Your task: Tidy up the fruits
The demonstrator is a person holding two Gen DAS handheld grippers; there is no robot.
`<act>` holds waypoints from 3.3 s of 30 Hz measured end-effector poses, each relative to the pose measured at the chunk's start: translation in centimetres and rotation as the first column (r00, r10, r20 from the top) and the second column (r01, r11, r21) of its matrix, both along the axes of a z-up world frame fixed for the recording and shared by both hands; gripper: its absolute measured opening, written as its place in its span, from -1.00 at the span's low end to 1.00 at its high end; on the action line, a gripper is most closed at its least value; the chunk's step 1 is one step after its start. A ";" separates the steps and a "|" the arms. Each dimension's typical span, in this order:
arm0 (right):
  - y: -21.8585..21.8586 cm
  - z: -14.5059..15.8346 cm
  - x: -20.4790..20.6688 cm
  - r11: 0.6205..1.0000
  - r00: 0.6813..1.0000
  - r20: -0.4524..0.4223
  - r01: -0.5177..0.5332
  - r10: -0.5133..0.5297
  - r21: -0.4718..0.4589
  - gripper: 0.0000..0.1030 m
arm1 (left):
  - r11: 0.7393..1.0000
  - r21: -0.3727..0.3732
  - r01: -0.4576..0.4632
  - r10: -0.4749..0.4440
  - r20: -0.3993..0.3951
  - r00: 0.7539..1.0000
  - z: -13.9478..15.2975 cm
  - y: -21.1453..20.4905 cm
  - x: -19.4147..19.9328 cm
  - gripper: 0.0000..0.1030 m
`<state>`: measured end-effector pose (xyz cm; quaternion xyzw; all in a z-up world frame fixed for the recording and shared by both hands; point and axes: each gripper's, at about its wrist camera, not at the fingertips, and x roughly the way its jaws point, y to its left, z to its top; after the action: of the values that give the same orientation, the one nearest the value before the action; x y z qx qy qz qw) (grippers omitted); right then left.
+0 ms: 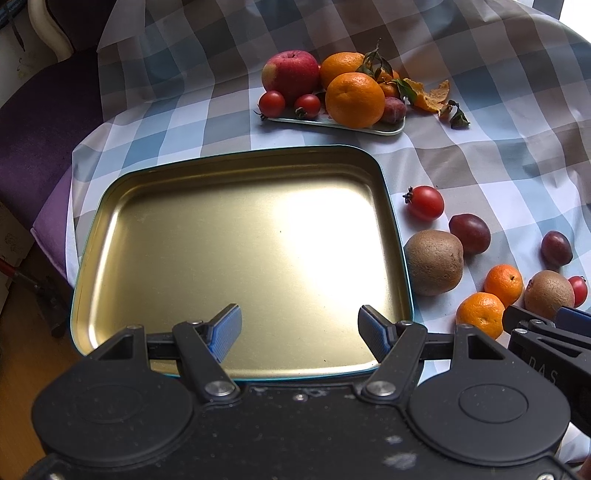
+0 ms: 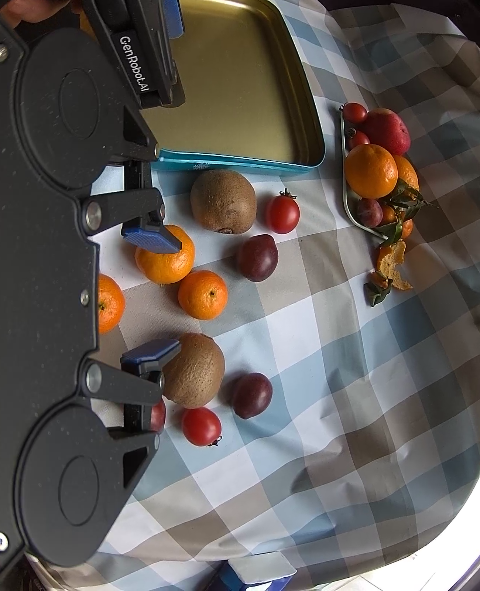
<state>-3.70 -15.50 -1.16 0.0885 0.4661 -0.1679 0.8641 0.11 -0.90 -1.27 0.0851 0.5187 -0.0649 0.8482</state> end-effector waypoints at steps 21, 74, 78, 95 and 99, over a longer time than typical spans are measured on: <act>-4.4 -0.7 -2.3 0.994 0.993 -0.044 0.107 -0.106 0.030 0.11 | 0.997 0.006 0.077 -0.077 -0.014 0.997 -0.1 -4.2 -0.8 0.42; -12.9 -2.6 -1.2 0.935 0.938 -0.006 0.346 -0.346 0.075 0.11 | 0.992 -0.109 0.068 -0.079 -0.101 0.992 -0.8 -6.5 0.0 0.29; -12.6 -3.1 -0.3 0.938 0.940 -0.024 0.341 -0.340 0.058 0.11 | 0.993 -0.101 0.067 -0.078 -0.106 0.991 -1.1 -6.6 0.1 0.29; -12.4 -5.3 0.2 0.941 0.941 -0.092 0.331 -0.325 0.069 0.11 | 0.994 -0.096 0.060 -0.071 -0.120 0.990 -1.6 -6.9 0.4 0.29; -12.4 -5.1 0.2 0.948 0.948 -0.097 0.311 -0.304 0.069 0.10 | 0.993 -0.110 0.053 -0.067 -0.122 0.990 -1.6 -6.8 0.5 0.29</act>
<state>-3.48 -27.91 -6.31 0.1885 0.4896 -0.2846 0.8023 0.59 -7.72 -2.88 0.0512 0.5640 -0.1230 0.8149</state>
